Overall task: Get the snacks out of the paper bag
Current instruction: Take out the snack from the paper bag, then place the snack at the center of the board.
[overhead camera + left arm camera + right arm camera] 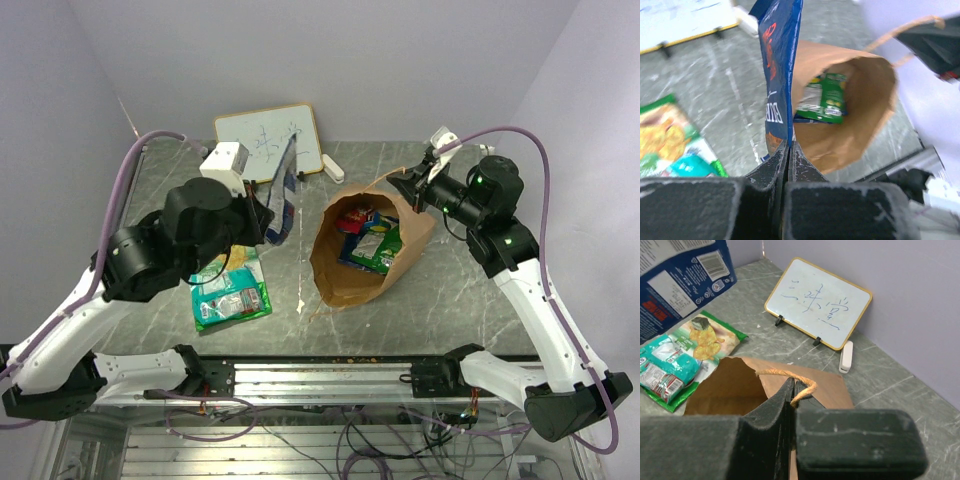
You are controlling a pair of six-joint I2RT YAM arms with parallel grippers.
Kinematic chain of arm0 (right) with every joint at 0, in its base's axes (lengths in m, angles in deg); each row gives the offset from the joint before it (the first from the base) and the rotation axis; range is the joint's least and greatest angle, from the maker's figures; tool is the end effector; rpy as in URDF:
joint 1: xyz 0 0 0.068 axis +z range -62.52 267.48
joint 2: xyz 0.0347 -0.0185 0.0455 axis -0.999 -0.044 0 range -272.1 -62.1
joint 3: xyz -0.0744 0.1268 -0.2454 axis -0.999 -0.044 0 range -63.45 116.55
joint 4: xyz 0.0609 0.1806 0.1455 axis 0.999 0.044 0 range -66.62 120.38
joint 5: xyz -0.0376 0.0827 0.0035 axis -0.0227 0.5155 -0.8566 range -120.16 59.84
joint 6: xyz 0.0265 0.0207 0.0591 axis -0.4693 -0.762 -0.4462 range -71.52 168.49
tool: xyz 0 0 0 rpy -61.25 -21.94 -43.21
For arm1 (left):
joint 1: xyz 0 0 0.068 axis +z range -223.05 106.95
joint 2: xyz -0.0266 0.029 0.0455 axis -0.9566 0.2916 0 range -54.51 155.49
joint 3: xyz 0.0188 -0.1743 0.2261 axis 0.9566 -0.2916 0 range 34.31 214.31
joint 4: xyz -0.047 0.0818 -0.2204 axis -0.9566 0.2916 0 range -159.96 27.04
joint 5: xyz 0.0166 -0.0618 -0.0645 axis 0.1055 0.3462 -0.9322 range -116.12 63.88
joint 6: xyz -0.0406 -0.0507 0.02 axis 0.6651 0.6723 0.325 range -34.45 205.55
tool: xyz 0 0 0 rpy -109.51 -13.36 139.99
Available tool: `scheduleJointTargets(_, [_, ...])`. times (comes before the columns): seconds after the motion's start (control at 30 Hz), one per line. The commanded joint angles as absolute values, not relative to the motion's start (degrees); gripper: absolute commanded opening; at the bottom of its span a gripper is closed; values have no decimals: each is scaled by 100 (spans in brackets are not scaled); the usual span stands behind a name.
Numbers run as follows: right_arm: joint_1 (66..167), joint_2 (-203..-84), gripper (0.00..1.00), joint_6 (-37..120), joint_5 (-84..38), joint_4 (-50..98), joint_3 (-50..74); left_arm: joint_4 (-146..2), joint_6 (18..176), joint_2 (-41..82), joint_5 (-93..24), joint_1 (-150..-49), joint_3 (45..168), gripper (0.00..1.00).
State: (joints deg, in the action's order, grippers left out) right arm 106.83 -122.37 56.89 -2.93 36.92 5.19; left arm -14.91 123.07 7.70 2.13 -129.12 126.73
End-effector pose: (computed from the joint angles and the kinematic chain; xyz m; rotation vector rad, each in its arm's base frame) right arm 0.1946 0.0947 0.4352 -0.7453 1.5043 0.5381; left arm 0.1122 -0.1205 0.4713 0.0051 1.9952 -0.5783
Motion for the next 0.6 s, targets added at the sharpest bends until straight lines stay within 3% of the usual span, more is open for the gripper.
scheduleJointTargets(0.0, [10693, -12210, 0, 5742, -303, 3588, 440, 619, 14373, 1417, 2023, -12817, 13135, 7])
scheduleJointTargets(0.1, [10691, -12160, 0, 5775, -350, 3629, 422, 1549, 15343, 1743, 2198, -12415, 13197, 7])
scheduleJointTargets(0.43, [10693, -12130, 0, 5789, -307, 3622, 375, 1583, 16244, 2567, 1099, -10540, 12582, 7])
scheduleJointTargets(0.57, [10692, -12156, 0, 5769, -259, 3609, 370, 1582, 17211, 3076, 857, -10375, 12622, 7])
